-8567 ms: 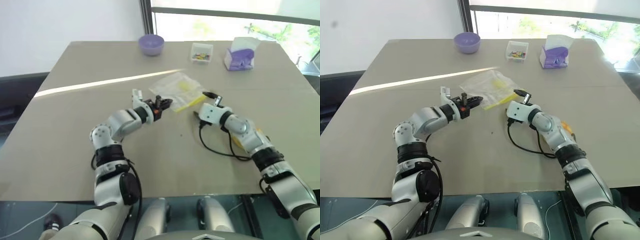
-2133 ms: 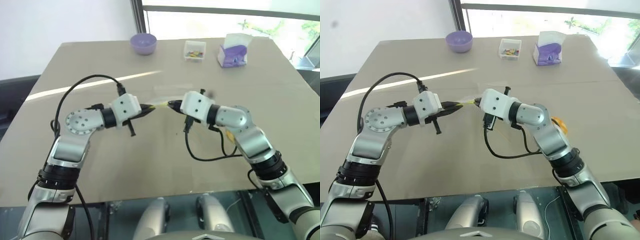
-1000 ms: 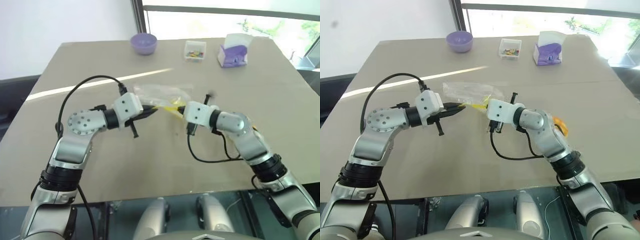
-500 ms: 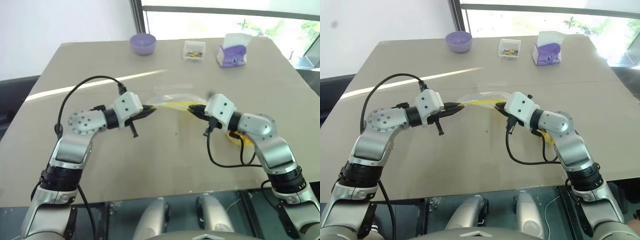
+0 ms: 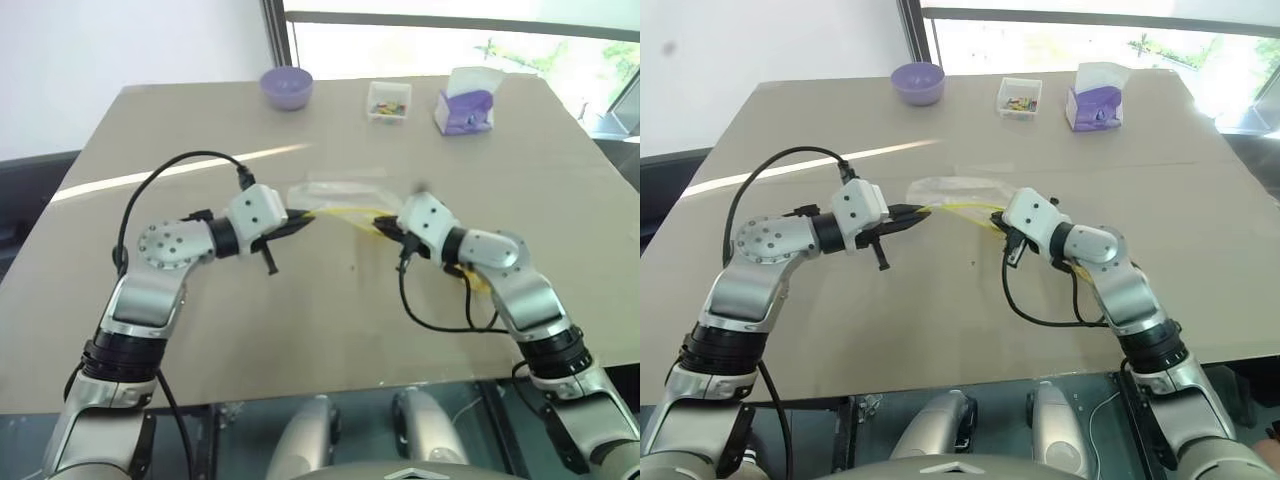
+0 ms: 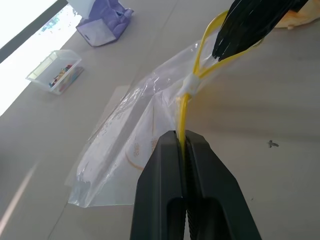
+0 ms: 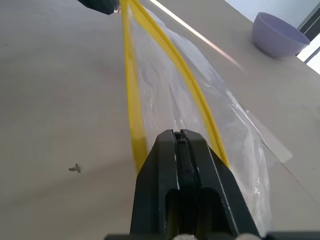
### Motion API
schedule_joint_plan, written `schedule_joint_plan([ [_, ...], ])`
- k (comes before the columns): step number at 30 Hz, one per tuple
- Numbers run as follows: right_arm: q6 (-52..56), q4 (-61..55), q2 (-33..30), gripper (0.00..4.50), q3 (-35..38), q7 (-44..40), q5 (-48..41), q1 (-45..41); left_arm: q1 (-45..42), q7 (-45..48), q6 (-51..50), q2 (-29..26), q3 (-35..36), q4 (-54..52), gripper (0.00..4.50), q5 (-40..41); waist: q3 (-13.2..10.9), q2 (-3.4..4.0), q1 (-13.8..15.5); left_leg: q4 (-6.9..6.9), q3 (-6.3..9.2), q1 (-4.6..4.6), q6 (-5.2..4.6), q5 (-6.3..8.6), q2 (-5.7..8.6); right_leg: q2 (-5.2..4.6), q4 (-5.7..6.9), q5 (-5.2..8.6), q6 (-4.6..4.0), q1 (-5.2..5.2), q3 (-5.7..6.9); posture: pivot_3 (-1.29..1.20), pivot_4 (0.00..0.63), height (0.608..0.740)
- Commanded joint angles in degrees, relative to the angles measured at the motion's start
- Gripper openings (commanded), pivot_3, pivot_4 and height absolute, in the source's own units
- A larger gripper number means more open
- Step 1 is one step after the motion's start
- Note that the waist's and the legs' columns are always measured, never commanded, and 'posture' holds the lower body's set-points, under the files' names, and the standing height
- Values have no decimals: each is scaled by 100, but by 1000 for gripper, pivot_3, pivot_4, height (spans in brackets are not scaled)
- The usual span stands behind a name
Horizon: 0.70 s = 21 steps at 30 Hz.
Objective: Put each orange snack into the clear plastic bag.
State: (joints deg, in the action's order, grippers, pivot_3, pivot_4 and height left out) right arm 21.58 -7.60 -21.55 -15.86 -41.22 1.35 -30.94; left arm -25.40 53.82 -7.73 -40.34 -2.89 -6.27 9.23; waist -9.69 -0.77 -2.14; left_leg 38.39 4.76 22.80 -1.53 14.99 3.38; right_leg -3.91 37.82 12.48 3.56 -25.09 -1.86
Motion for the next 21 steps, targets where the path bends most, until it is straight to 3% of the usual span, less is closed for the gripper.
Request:
schedule_joint_plan([
  [1, 156, -51, 275, 39, 22, 136, -154, -137, 33, 22, 123, 0, -13, -298, 0, 20, 0, 0, 0, 0, 0, 0, 0, 0, 0, 0, 0, 0, 0, 0, 0, 0, 150, 740],
  [8, 1319, 382, 1600, 39, 564, 1167, -624, -194, 171, 94, 136, 59, -168, -471, 0, 39, 0, 0, -7, -1, 0, 0, 8, -5, 0, 0, 2, 0, 0, -1, -3, 0, 150, 740],
  [10, 1199, 801, 1859, 39, 628, 1654, -442, -260, 176, 110, 121, 70, -188, -476, 0, 58, 1, 1, -8, -2, 1, 0, 8, -5, 0, 0, 1, 0, 0, -1, -3, 0, 150, 740],
  [15, -206, 1786, 1191, 39, -334, 2633, 1308, -526, 203, 124, 101, 100, -169, -451, 0, 77, 1, 2, 14, -2, 1, -1, 9, -5, 8, -4, 1, 0, 0, -1, -2, 0, 150, 740],
  [21, -1441, 2558, 541, 39, -906, 3206, 2402, -694, 245, 98, 104, 118, -126, -404, 0, 73, 1, 2, -49, -8, -8, -2, 10, -6, 4, 2, 2, 0, -1, -7, -10, 0, 150, 740],
])
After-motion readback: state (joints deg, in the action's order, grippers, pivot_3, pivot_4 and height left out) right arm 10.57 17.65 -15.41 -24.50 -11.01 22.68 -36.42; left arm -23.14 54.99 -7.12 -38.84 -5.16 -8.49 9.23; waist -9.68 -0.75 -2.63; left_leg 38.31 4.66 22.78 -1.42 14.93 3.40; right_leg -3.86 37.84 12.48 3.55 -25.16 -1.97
